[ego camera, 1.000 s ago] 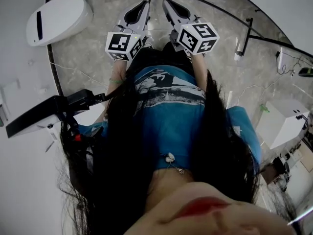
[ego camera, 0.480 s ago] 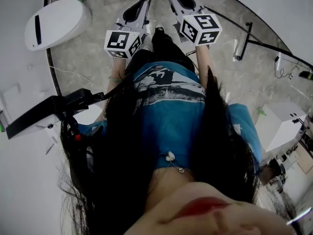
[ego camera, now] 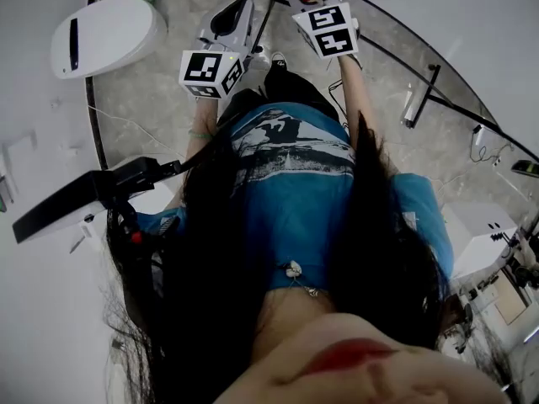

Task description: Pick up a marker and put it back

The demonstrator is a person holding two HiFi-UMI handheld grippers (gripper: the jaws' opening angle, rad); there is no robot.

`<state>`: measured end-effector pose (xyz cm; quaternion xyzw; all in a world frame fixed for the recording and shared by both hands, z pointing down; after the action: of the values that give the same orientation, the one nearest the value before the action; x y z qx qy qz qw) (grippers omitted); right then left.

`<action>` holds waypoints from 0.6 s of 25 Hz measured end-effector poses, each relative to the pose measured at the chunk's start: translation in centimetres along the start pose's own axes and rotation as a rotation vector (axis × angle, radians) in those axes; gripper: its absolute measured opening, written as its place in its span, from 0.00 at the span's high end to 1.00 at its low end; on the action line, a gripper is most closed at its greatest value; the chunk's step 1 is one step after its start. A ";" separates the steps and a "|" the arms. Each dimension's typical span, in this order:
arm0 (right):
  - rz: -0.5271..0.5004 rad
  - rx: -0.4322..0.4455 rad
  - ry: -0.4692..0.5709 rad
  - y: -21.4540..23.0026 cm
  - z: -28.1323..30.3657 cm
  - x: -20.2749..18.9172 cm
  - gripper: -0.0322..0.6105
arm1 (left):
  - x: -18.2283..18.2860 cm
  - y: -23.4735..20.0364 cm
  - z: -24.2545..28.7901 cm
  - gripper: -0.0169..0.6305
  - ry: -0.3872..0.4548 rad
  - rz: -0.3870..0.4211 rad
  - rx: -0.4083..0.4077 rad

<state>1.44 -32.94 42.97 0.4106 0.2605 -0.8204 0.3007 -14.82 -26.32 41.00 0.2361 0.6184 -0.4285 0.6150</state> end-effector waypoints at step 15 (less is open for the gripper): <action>-0.141 0.102 -0.250 -0.6 3.7 0.0 0.76 | 0.8 -0.6 0.6 0.97 0.013 0.005 0.035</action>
<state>-0.87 -35.05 45.05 0.3005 0.2070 -0.8965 0.2512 -15.06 -27.27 40.44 0.2511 0.6142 -0.4360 0.6080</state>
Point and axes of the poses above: the fingertips, and each gripper's own axes: z forward along the fingers, y to its right, x out of its top, the point moved 8 cm from there along -z, backward along the fingers, and after that the axes turned 4 degrees about -z, right-handed, at the moved point
